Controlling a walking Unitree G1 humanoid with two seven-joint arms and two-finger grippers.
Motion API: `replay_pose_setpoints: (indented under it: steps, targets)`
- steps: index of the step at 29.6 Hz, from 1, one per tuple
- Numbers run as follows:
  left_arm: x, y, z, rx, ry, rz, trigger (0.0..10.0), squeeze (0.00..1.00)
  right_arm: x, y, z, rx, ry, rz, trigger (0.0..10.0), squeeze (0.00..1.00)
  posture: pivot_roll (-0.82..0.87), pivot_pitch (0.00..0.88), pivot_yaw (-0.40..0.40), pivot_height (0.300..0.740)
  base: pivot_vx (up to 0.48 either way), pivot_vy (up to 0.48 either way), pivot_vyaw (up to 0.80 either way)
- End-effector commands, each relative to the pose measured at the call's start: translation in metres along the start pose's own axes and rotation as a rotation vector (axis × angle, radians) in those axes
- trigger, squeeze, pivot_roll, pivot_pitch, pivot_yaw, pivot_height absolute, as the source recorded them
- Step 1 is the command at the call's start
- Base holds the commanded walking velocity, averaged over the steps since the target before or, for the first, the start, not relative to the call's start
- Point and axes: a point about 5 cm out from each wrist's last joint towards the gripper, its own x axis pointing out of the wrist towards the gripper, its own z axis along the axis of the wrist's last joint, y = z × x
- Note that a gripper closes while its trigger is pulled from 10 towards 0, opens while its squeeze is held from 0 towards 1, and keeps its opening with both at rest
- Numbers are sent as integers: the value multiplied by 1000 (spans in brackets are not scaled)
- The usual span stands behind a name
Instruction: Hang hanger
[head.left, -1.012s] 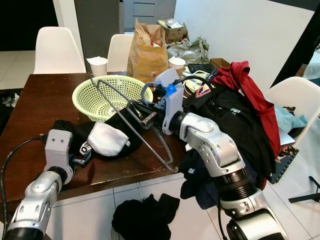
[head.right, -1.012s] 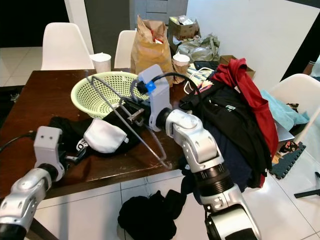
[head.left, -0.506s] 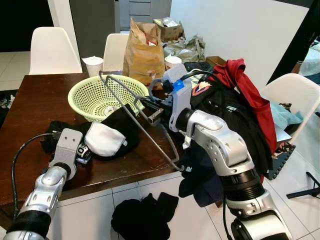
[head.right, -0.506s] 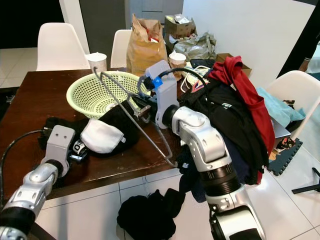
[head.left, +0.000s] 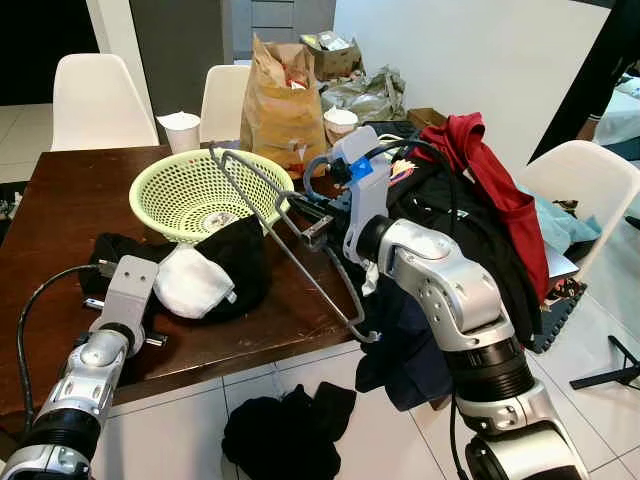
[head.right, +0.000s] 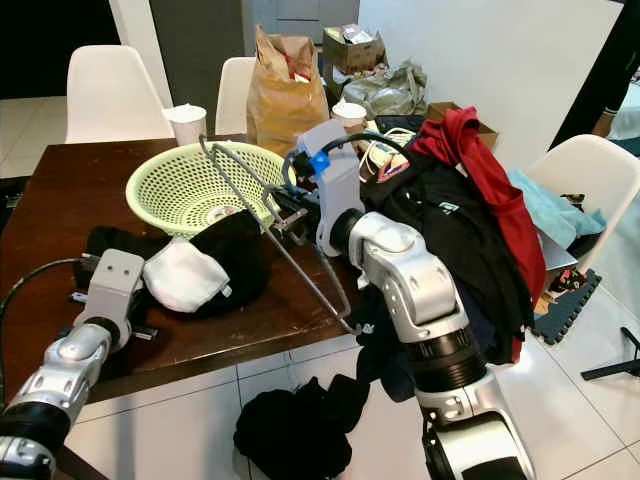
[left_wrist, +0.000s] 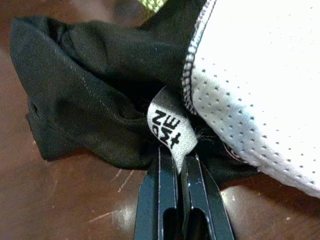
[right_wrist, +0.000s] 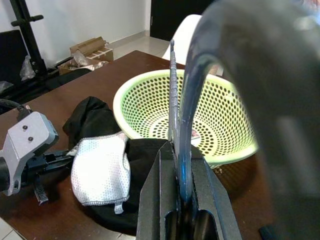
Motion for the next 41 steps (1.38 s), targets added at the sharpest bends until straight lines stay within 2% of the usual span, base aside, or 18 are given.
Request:
replay_pose_setpoints:
  steps: [1,3,4,6,7,9,10,11,12,13,15,17,18,22,28,34,38,41]
  targets:
    - [1,8,4,32,-16,19,0,0,-4,-2,0,1,-4,-18,10000,0,-53,21,-51,740,0,0,0]
    - [0,16,11,42,-48,44,0,0,-4,-3,0,1,-4,-20,10000,0,-51,18,-50,740,0,0,0]
    - [-4,31,25,44,-99,89,471,0,-4,-3,0,3,-6,-22,10000,0,-44,13,-47,740,0,0,0]
    - [-4,31,25,44,-99,89,471,0,-4,-3,0,3,-6,-22,10000,0,-44,13,-47,740,0,0,0]
    - [-11,50,47,49,-166,135,902,0,-3,-3,1,5,-9,-23,10000,0,-39,8,-46,740,0,0,0]
    - [-11,50,47,49,-166,135,902,0,-3,-3,1,5,-9,-23,10000,0,-39,8,-46,740,0,0,0]
    - [-29,71,93,47,-283,89,6627,0,-2,-4,1,13,-16,-21,10000,0,-7,0,-50,740,0,0,0]
    - [-29,71,93,47,-283,89,6627,0,-2,-4,1,13,-16,-21,10000,0,-7,0,-50,740,0,0,0]
    - [-56,80,141,53,-411,-34,10000,0,0,-4,2,23,-27,-17,10000,0,13,0,-52,740,0,0,0]
    - [-56,80,141,53,-411,-34,10000,0,0,-4,2,23,-27,-17,10000,0,13,0,-52,740,0,0,0]
    - [-115,75,208,136,-601,-357,10000,0,5,-4,5,41,-54,-3,10000,0,45,0,-55,740,0,0,0]
    - [-115,75,208,136,-601,-357,10000,0,5,-4,5,41,-54,-3,10000,0,45,0,-55,740,0,0,0]
    - [-139,73,226,194,-654,-479,10000,0,8,-4,7,49,-70,7,10000,0,57,0,-52,740,0,0,0]
    - [-164,73,247,260,-744,-577,10000,0,13,-3,12,67,-100,24,10000,0,70,0,-51,740,0,0,0]
    - [-158,70,251,262,-752,-567,10000,0,16,-3,16,78,-123,31,10000,0,68,0,-44,740,0,0,0]
    - [-141,29,225,164,-627,-676,10000,0,11,-9,27,204,-222,29,10000,0,48,0,-34,740,-49,0,0]
    - [-141,22,222,131,-607,-712,10000,0,9,-11,30,254,-257,42,10000,0,42,0,-31,740,-300,0,0]
    - [-130,1,213,54,-563,-764,10000,0,7,-15,32,304,-293,57,10000,0,29,0,-31,740,-335,0,0]
